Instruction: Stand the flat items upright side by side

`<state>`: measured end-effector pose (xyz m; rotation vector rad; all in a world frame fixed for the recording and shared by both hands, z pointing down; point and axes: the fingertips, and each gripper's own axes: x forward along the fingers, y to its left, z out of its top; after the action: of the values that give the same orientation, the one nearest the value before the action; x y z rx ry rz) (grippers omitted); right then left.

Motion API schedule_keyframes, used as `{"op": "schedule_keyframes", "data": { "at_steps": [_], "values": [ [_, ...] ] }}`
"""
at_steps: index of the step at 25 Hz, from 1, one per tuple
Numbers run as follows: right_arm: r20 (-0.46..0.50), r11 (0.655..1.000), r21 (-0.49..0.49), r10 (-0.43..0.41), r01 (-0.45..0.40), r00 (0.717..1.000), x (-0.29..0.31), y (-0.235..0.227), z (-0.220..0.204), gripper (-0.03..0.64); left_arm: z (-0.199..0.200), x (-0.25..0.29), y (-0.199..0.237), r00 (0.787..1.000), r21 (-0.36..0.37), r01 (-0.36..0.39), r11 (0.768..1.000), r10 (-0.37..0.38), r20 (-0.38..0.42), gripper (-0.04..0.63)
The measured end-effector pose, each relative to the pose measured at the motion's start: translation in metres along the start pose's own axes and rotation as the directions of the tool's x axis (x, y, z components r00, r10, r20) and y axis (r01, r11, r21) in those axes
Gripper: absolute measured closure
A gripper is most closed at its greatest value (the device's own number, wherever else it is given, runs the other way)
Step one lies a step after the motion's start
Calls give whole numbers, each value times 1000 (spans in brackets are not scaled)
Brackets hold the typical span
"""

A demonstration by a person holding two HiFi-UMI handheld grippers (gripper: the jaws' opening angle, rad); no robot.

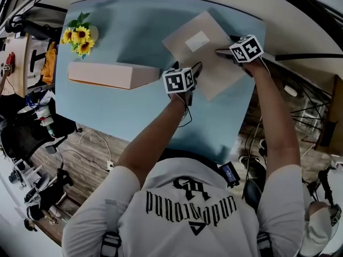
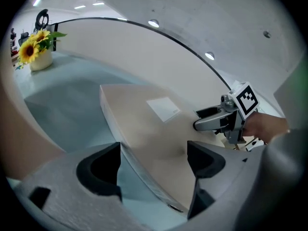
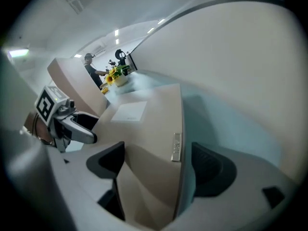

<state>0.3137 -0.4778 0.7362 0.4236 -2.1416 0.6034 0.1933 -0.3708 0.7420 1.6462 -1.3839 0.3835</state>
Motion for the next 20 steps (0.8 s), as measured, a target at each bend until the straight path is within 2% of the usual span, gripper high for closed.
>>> {"op": "schedule_keyframes", "data": {
  "at_steps": [6,15,20],
  "values": [
    [16,996,64,59,-59,998,5,5,-5,218,-2,5,1,999,2,-29,1000,29,-16,152],
    [30,991,128,-29,25,999,-11,22,-23,238,-7,-6,-2,998,73,-37,997,41,-55,167],
    [82,986,147,-98,85,992,-40,46,-36,241,-16,-24,-19,999,145,3,989,4,-48,168]
  ]
}}
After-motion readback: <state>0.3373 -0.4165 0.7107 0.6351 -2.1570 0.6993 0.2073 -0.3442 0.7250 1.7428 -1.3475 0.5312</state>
